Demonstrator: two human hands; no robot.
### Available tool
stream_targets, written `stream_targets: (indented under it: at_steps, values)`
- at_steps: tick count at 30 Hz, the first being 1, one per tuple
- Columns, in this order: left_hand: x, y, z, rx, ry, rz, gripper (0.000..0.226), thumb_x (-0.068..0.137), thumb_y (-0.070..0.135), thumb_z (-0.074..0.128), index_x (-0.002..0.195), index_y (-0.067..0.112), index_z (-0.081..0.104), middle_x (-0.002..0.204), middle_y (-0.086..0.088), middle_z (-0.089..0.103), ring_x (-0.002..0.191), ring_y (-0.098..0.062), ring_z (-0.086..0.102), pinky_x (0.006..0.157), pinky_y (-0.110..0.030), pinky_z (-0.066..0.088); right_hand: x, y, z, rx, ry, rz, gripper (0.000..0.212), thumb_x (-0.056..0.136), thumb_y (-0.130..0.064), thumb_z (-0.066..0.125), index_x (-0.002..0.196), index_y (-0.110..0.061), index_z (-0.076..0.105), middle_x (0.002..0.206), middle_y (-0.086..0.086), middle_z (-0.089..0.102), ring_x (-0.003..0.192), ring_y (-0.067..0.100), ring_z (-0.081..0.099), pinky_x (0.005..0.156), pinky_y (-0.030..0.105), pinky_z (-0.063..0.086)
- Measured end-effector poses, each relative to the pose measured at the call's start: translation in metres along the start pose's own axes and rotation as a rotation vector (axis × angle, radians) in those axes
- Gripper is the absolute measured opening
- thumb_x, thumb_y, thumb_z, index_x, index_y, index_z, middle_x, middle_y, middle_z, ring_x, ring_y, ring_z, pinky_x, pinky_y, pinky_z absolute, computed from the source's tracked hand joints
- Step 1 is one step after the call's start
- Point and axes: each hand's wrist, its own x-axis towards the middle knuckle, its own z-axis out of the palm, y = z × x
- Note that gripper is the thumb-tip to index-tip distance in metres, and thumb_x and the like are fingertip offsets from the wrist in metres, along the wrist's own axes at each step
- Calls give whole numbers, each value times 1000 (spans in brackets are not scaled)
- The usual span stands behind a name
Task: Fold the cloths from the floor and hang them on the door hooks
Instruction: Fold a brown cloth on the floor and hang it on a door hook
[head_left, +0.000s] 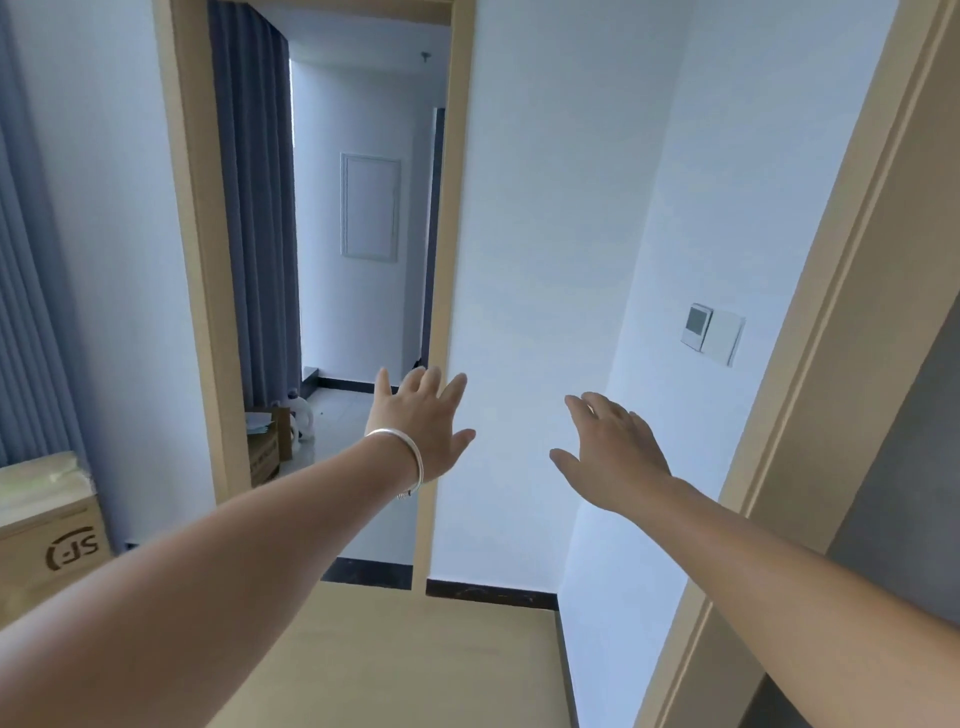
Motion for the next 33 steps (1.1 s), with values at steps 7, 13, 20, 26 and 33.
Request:
stream_targets:
  at_steps: [7, 13, 20, 26, 33]
  values:
    - [77, -35, 58, -26, -12, 39, 67, 93, 59, 33, 148, 24, 15, 148, -4, 30, 142, -22, 23, 114, -57, 13, 91, -9, 36, -5, 1, 31, 68, 94, -49, 43, 150, -19, 19, 157, 5, 20, 140, 23, 26, 114, 39, 23]
    - [121, -58, 101, -11, -41, 19, 69, 94, 59, 32, 150, 22, 13, 148, -2, 30, 140, -21, 24, 114, -56, 14, 155, -18, 69, 1, -3, -8, 69, 94, -48, 45, 150, -17, 20, 156, 6, 21, 140, 24, 28, 112, 39, 26]
    - [167, -103, 162, 57, -129, -92, 72, 94, 60, 31, 152, 23, 8, 155, -6, 22, 145, -24, 18, 116, -57, 11, 255, -40, 129, 58, -18, -147, 67, 94, -46, 46, 148, -17, 23, 155, 7, 22, 139, 25, 29, 111, 40, 26]
    - [194, -157, 205, 142, -209, -299, 71, 94, 61, 30, 152, 25, 10, 156, -5, 23, 144, -26, 20, 116, -59, 11, 355, -86, 182, 107, -8, -393, 61, 92, -43, 48, 143, -17, 28, 149, 5, 31, 132, 25, 34, 107, 40, 28]
    - [171, -225, 232, 241, -333, -581, 70, 94, 60, 31, 152, 26, 9, 155, -6, 24, 145, -27, 20, 115, -60, 10, 428, -180, 231, 231, -37, -674, 64, 90, -45, 53, 143, -17, 30, 148, 8, 32, 132, 28, 35, 105, 41, 28]
